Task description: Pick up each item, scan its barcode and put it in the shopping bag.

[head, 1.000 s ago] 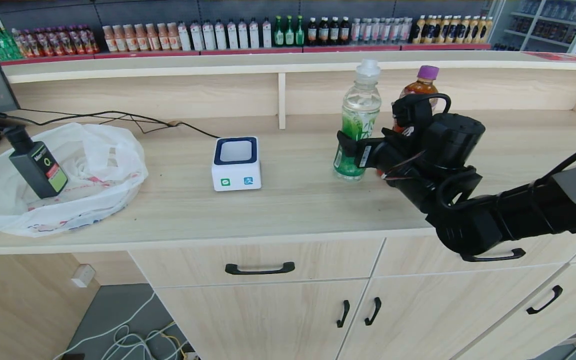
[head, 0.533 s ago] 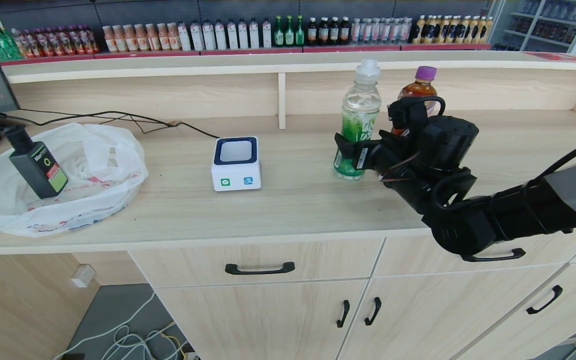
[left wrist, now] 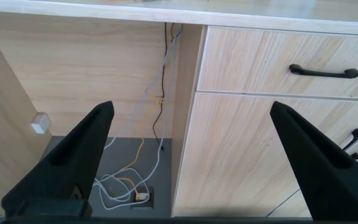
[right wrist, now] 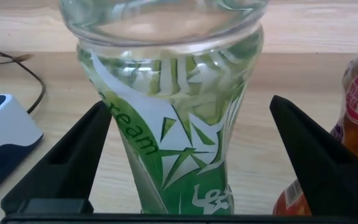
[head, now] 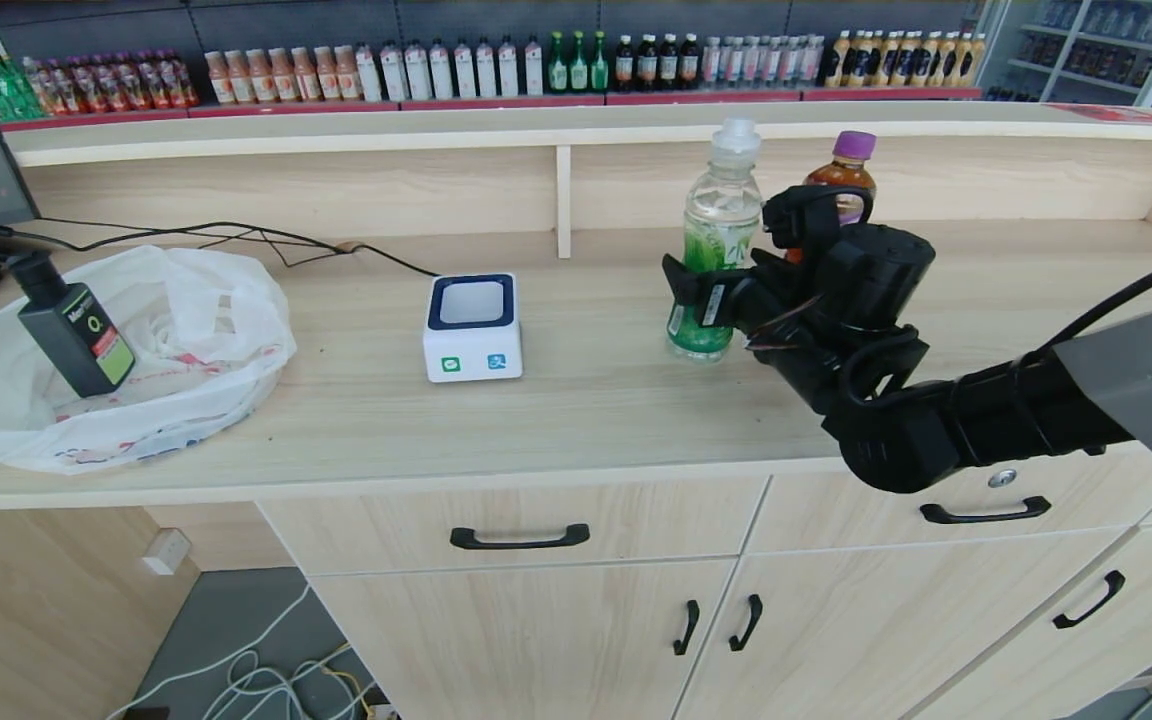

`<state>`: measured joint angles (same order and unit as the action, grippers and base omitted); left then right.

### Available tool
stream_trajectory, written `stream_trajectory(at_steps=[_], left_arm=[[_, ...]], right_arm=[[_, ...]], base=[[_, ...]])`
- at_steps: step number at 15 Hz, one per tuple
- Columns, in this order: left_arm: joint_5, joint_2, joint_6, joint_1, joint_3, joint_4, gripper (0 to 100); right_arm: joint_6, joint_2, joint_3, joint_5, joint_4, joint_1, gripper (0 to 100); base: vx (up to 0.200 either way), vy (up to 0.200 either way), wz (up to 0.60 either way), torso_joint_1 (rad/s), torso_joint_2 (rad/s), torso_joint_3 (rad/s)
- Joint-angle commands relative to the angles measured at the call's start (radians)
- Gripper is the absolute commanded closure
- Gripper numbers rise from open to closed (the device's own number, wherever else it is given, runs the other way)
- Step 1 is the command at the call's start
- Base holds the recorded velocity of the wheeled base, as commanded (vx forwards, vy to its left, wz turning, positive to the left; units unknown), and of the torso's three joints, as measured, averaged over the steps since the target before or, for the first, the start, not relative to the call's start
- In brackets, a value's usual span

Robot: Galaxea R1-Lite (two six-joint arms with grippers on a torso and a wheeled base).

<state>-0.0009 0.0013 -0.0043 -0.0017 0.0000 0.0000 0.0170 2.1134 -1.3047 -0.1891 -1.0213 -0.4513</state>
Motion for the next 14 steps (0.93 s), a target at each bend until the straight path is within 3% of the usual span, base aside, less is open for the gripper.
stream_trajectory(at_steps=[1, 14], left_arm=[[-0.001, 0.0, 0.0, 0.0, 0.0, 0.0, 0], [0.001, 0.0, 0.0, 0.0, 0.0, 0.0, 0]], right_arm=[[0.012, 0.008, -0.005, 0.0, -0.002, -0.009, 0], [0.024, 0.065, -0.097, -0.113, -0.002, -0.043, 0]], base=[[0.0, 0.0, 0.0, 0.0, 0.0, 0.0], [0.0, 0.0, 0.0, 0.0, 0.0, 0.0]])
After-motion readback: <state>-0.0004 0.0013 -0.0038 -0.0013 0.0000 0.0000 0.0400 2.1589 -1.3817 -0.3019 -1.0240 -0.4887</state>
